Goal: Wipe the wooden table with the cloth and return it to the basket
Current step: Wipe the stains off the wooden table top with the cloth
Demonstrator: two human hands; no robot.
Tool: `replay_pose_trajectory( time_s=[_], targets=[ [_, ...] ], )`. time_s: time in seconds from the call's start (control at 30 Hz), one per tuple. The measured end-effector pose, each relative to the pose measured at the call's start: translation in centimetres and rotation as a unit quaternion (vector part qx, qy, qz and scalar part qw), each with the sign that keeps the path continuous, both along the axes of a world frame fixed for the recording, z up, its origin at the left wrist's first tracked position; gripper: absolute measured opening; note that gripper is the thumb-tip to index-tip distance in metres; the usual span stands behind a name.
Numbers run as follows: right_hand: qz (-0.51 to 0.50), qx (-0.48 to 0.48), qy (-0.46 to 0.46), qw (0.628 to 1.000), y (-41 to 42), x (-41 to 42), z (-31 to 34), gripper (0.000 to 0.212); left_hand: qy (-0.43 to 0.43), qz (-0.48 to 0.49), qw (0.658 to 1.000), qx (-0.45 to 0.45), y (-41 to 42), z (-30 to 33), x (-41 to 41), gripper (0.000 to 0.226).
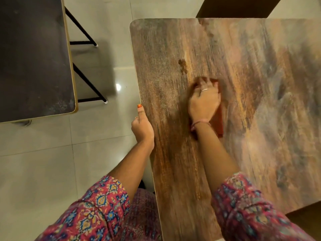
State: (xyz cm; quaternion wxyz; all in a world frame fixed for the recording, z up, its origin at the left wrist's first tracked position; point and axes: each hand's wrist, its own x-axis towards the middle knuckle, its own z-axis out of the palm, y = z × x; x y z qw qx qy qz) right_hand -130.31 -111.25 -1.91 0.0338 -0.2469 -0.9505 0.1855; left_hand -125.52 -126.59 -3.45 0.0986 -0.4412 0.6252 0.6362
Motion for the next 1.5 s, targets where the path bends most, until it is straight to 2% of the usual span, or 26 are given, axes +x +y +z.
replay_pose_trajectory(
  time_s=[0.03, 0.1, 0.13, 0.2, 0.3, 0.43, 0.5, 0.67, 0.8, 0.97, 1.03, 1.13, 1.2, 1.27, 1.3, 1.33, 1.43, 1.5],
  targets=[
    [0.089, -0.001, 0.006, 0.996, -2.2, 1.4, -0.3, 0.041, 0.004, 0.002, 1.000, 0.002, 0.0, -0.1, 0.0, 0.056],
    [0.271, 0.017, 0.001, 0.962, -5.9, 5.9, -0.6, 0.042, 0.022, 0.014, 1.000, 0.006, 0.0, -0.5, 0.1, 0.054],
    [0.322, 0.026, -0.008, 0.946, -6.7, 8.0, -0.6, 0.042, 0.027, 0.020, 0.999, 0.009, 0.0, -0.7, 0.0, 0.052],
    [0.360, 0.031, -0.014, 0.932, -6.0, 8.8, -0.8, 0.041, 0.025, 0.025, 0.999, 0.013, 0.1, -0.7, -0.2, 0.052],
    [0.324, 0.034, -0.007, 0.945, -4.9, 4.6, -0.6, 0.039, 0.015, 0.034, 0.999, 0.003, 0.1, -0.8, -0.4, 0.055],
    [0.121, 0.013, -0.006, 0.993, -5.0, -0.7, -0.4, 0.039, -0.001, 0.015, 1.000, 0.018, 0.0, -0.9, -0.1, 0.056],
    [0.088, 0.011, -0.014, 0.996, -5.9, -0.3, -0.6, 0.040, 0.000, 0.019, 1.000, 0.022, 0.0, -0.8, -0.2, 0.055],
    [0.250, 0.018, -0.010, 0.968, -7.5, 11.1, -0.4, 0.044, 0.021, 0.040, 0.999, 0.031, 0.0, -0.6, -0.2, 0.050],
    [0.273, 0.018, -0.038, 0.961, -6.5, 20.8, -0.2, 0.044, 0.006, 0.042, 0.998, 0.042, -0.1, -0.3, 0.1, 0.052],
    [0.310, 0.003, -0.057, 0.949, -5.4, 28.3, 0.6, 0.042, -0.005, 0.021, 0.997, 0.072, -0.3, 0.8, 0.5, 0.049],
    [0.370, 0.011, -0.069, 0.926, -4.8, 31.6, 0.5, 0.042, -0.011, -0.001, 0.996, 0.092, -0.6, 1.0, 0.6, 0.049],
    [0.504, 0.040, -0.054, 0.861, -2.6, 36.0, 0.4, 0.042, -0.023, -0.036, 0.986, 0.162, -1.3, 1.3, 1.5, 0.046],
    [0.587, 0.051, -0.045, 0.807, -0.4, 36.1, 0.5, 0.043, -0.028, -0.047, 0.973, 0.225, -1.9, 1.2, 2.6, 0.045],
    [0.621, 0.053, -0.045, 0.781, 1.5, 34.2, 0.7, 0.043, -0.025, -0.056, 0.964, 0.258, -2.5, 1.0, 3.7, 0.044],
    [0.603, 0.048, -0.046, 0.795, 2.3, 32.9, 0.8, 0.043, -0.023, -0.056, 0.963, 0.263, -2.7, 1.0, 4.2, 0.042],
    [0.558, 0.040, -0.045, 0.828, 2.8, 31.3, 0.9, 0.042, -0.021, -0.052, 0.963, 0.263, -2.9, 0.9, 4.6, 0.039],
    [0.324, 0.005, -0.042, 0.945, 3.0, 27.4, 0.9, 0.042, -0.023, -0.037, 0.964, 0.262, -3.2, 1.0, 5.8, 0.028],
    [0.184, 0.004, -0.045, 0.982, 1.4, 26.4, 0.8, 0.041, -0.023, -0.034, 0.964, 0.262, -3.1, 1.0, 6.4, 0.027]
  ],
)
